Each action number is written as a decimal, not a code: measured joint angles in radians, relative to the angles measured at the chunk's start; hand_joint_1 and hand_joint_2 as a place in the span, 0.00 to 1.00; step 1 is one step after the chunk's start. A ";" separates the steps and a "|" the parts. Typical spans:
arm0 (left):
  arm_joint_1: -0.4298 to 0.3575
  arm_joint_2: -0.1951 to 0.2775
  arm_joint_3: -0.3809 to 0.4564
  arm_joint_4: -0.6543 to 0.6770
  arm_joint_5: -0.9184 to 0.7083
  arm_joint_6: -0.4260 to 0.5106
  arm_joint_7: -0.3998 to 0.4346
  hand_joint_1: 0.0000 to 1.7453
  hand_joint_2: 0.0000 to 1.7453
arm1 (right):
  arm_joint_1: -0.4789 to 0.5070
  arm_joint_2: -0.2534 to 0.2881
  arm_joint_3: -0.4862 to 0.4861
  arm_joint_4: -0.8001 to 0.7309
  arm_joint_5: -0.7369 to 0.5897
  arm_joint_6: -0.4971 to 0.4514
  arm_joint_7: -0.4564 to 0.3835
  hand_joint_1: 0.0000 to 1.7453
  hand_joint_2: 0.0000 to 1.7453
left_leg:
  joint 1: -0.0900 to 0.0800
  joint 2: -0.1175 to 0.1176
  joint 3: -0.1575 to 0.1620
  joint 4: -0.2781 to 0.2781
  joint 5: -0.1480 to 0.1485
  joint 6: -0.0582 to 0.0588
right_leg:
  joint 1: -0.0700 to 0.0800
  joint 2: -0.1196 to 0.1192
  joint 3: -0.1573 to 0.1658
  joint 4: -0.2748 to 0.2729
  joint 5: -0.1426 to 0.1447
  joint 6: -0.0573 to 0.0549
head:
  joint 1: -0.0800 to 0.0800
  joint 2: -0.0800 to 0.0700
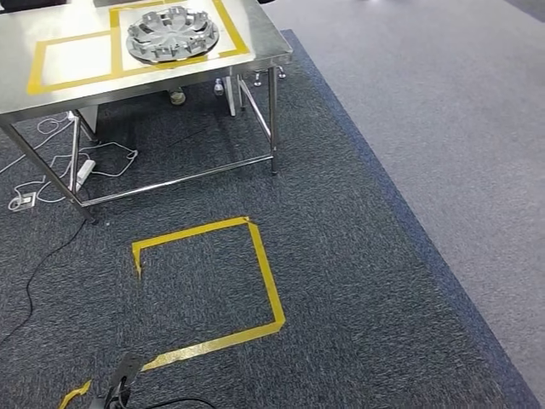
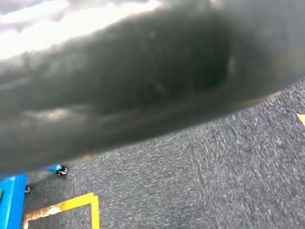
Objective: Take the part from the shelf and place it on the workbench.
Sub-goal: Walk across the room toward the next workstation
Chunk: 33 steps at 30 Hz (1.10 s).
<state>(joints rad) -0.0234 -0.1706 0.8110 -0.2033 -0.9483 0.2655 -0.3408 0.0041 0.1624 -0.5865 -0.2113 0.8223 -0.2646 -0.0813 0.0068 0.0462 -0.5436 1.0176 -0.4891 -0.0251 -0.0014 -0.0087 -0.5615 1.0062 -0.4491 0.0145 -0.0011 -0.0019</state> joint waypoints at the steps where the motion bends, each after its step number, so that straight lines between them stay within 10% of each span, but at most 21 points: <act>1: 0.000 0.000 0.000 0.000 0.000 0.000 0.000 0.00 0.00 | -0.001 0.000 0.000 0.000 0.000 0.002 0.000 0.00 0.00 | 0.001 -0.014 -0.020 0.044 -0.028 -0.004 | -0.002 0.006 0.000 -0.002 0.003 -0.006 | -0.002 0.000; 5: 0.003 0.000 0.000 0.000 0.000 0.001 0.001 0.00 0.00 | -0.002 0.001 0.000 0.000 0.000 0.008 0.001 0.00 0.00 | 0.002 -0.039 -0.117 0.249 -0.110 -0.009 | -0.002 0.035 -0.008 -0.002 0.008 -0.014 | -0.005 0.000; 9: 0.002 0.002 0.000 0.000 -0.001 0.001 0.002 0.00 0.00 | -0.002 0.002 0.000 0.000 0.000 0.014 0.003 0.00 0.00 | 0.007 -0.071 -0.020 0.050 0.004 -0.004 | -0.003 0.070 -0.011 0.003 0.012 -0.002 | -0.006 0.000; 14: 0.000 -0.001 0.000 0.000 -0.002 0.001 0.002 0.00 0.00 | 0.003 0.002 0.000 0.000 0.010 0.017 0.008 0.00 0.00 | 0.007 -0.081 0.013 -0.028 0.021 0.023 | -0.003 0.089 -0.031 0.006 0.015 0.027 | -0.006 0.000; 20: 0.005 0.000 0.001 0.000 -0.002 0.000 0.002 0.00 0.00 | 0.000 0.002 0.001 0.001 0.016 0.021 0.012 0.00 0.00 | 0.006 -0.032 0.012 -0.030 0.025 0.043 | -0.005 0.018 -0.159 0.290 -0.128 0.047 | 0.005 0.000; 26: 0.003 -0.001 0.001 0.000 -0.002 -0.003 0.001 0.00 0.00 | -0.004 0.002 0.001 0.001 0.017 0.027 0.014 0.00 0.00 | -0.001 0.002 0.021 -0.027 0.016 0.024 | -0.003 -0.022 -0.004 0.015 -0.008 0.033 | 0.004 0.000; 30: 0.000 0.000 0.001 0.000 -0.003 -0.004 0.001 0.00 0.00 | -0.001 0.002 0.000 0.001 0.018 0.030 0.018 0.00 0.00 | 0.003 0.001 0.015 -0.014 0.003 0.000 | -0.001 0.000 -0.008 0.007 0.000 0.006 | 0.001 0.000; 33: 0.000 -0.001 0.000 0.000 -0.003 -0.005 0.000 0.00 0.00 | -0.003 0.002 0.000 0.001 0.018 0.031 0.018 0.00 0.00 | 0.004 -0.031 -0.059 0.143 -0.086 -0.009 | -0.005 0.017 -0.012 0.004 0.005 -0.008 | -0.004 0.000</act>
<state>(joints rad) -0.0232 -0.1712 0.8115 -0.2033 -0.9510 0.2608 -0.3410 0.0010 0.1642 -0.5860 -0.2106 0.8404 -0.2336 -0.0628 0.0108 0.0150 -0.6022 1.1609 -0.5754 -0.0340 -0.0061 0.0087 -0.5731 1.0098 -0.4444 0.0063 -0.0050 -0.0019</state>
